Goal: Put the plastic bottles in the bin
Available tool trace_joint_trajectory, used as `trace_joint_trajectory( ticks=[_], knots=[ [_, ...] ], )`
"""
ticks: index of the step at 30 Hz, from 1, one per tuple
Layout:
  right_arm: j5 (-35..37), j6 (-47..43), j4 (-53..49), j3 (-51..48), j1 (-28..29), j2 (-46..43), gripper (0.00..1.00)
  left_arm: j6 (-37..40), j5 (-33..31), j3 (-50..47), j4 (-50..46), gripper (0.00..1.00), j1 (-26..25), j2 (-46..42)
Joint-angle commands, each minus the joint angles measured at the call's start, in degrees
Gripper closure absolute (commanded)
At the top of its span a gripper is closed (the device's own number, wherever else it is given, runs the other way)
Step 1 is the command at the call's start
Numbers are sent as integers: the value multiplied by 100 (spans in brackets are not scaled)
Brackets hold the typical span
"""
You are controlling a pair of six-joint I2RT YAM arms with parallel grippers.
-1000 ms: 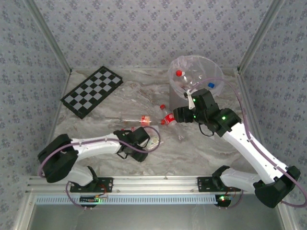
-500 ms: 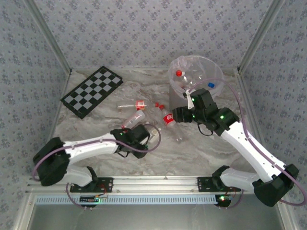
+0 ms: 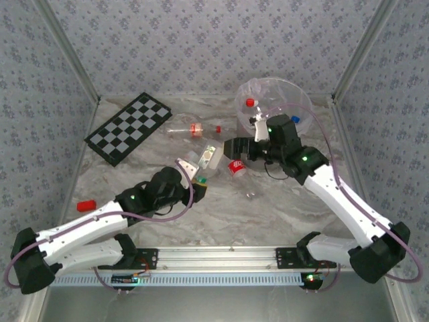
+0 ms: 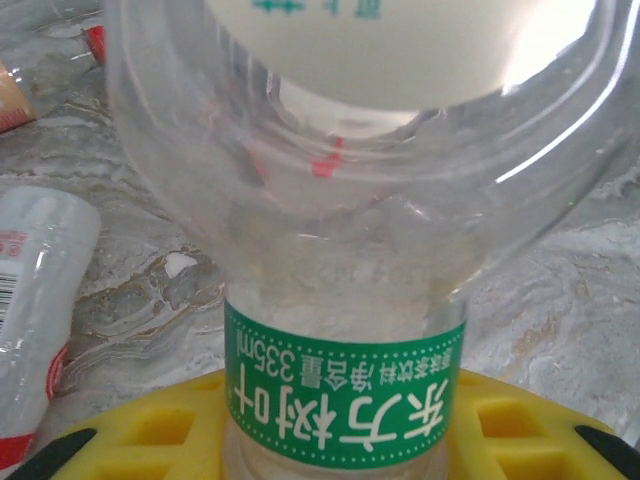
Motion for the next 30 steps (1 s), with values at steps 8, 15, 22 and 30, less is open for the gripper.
trace_joint_trajectory(
  ticks=[8, 15, 22, 30],
  knots=[
    [-473, 335, 593, 449, 325, 479, 3, 297, 171, 207, 864, 74, 51, 497],
    [-386, 174, 492, 671, 450, 722, 4, 465, 242, 383, 764, 73, 44, 666],
    [-374, 159, 384, 718, 469, 734, 8, 383, 69, 434, 813, 73, 67, 724],
    [-62, -58, 111, 904, 452, 716, 30, 464, 44, 657, 772, 65, 112, 908]
  ],
)
